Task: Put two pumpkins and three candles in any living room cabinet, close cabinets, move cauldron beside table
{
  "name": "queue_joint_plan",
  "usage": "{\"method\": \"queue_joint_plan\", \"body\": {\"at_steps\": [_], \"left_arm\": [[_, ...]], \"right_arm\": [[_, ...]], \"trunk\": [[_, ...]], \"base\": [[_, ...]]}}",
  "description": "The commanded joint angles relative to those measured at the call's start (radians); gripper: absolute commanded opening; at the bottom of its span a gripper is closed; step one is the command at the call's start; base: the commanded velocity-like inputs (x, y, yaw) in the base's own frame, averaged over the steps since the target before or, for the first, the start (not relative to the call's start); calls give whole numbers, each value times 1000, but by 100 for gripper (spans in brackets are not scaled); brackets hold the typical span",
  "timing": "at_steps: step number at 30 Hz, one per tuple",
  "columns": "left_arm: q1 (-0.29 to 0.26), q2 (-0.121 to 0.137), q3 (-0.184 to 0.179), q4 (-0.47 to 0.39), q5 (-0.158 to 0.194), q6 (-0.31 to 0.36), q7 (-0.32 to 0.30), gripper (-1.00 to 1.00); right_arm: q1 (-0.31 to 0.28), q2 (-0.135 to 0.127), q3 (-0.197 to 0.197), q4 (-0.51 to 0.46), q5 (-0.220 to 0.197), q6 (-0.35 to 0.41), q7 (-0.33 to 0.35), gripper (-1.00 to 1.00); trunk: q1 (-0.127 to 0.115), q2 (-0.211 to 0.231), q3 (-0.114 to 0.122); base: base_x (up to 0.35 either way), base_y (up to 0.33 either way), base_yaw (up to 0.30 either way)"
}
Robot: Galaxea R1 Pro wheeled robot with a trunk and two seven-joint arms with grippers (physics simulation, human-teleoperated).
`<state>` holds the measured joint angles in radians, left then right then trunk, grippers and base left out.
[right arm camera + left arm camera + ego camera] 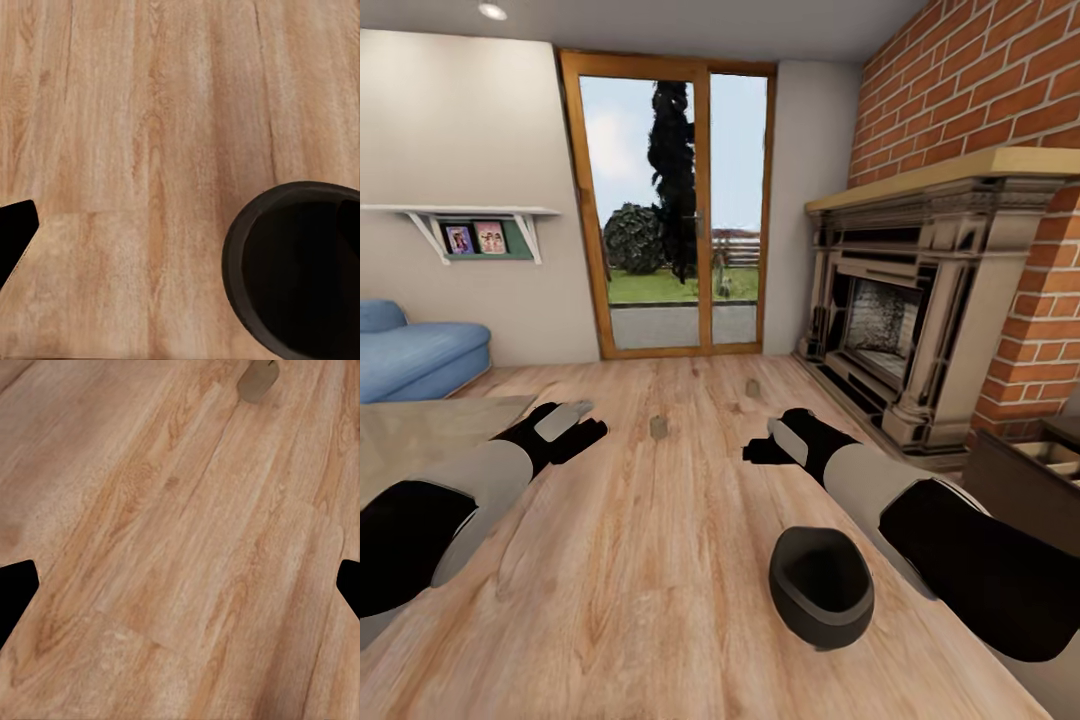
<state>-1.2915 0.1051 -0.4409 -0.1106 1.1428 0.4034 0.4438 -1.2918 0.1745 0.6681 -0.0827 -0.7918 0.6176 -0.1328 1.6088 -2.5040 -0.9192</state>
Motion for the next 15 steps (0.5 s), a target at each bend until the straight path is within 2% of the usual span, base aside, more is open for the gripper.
{"method": "queue_joint_plan", "body": {"at_steps": [1, 6, 15], "left_arm": [[0, 1, -8, -3, 8, 5, 6, 100], [0, 1, -8, -3, 8, 5, 4, 100], [0, 1, -8, -3, 8, 5, -11, 100]], "right_arm": [[1, 0, 5, -2, -11, 4, 1, 100], [2, 0, 5, -2, -11, 4, 17, 100], [2, 0, 9, -2, -11, 4, 21, 100]], "trunk": [[0, 0, -1], [0, 0, -2], [0, 0, -7]], "base": [[0, 18, 292], [0, 76, 292], [16, 264, 286]]}}
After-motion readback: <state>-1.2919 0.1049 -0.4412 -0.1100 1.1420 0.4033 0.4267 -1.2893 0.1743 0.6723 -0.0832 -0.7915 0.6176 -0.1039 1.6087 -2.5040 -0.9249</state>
